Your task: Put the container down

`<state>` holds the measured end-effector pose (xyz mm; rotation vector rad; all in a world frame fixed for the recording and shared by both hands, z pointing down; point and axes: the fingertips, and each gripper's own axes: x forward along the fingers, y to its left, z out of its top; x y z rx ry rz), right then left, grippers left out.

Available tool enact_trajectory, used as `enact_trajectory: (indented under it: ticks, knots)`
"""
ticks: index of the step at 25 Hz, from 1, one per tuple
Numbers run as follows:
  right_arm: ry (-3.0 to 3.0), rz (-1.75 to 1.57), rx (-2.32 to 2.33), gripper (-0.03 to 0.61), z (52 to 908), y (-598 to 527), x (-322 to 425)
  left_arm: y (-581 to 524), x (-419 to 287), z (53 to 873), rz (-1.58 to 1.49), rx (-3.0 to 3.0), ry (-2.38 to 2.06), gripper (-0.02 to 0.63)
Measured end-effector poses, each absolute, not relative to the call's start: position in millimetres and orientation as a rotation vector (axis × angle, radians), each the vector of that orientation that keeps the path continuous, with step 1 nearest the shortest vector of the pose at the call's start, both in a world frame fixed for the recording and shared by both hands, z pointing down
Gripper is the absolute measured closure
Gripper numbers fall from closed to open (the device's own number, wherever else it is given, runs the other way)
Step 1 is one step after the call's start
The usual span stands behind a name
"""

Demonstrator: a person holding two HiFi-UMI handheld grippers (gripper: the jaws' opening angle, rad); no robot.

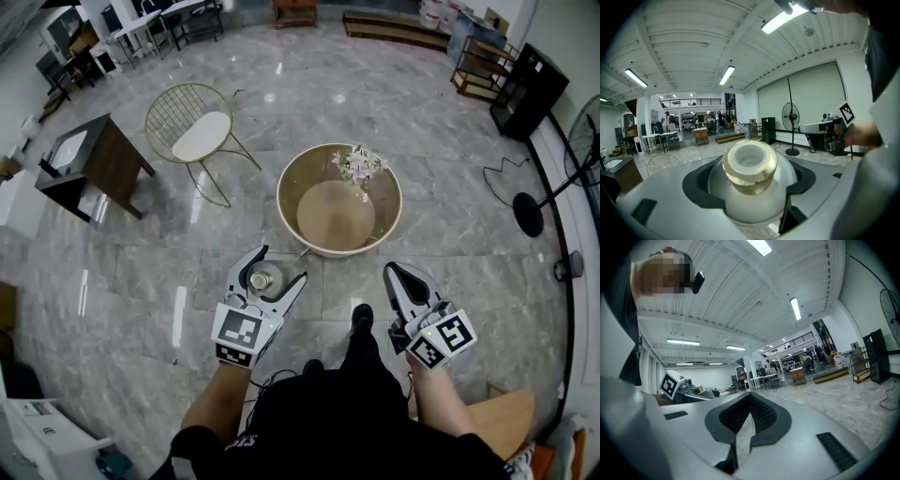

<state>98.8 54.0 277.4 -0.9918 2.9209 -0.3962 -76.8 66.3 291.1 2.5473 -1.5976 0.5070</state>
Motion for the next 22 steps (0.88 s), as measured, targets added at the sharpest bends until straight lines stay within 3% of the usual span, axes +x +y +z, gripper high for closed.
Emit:
enact_trajectory:
  ticks: [13, 22]
  knots:
    - [3.028, -0.488, -0.824, 0.563, 305, -153, 152, -136, -16, 292, 0.482, 2.420, -1.718, 0.262]
    - [3.076, -0.548, -0.698, 0.563, 319, -210, 156, -197, -7, 305, 0.487, 2.343, -1.774, 0.262]
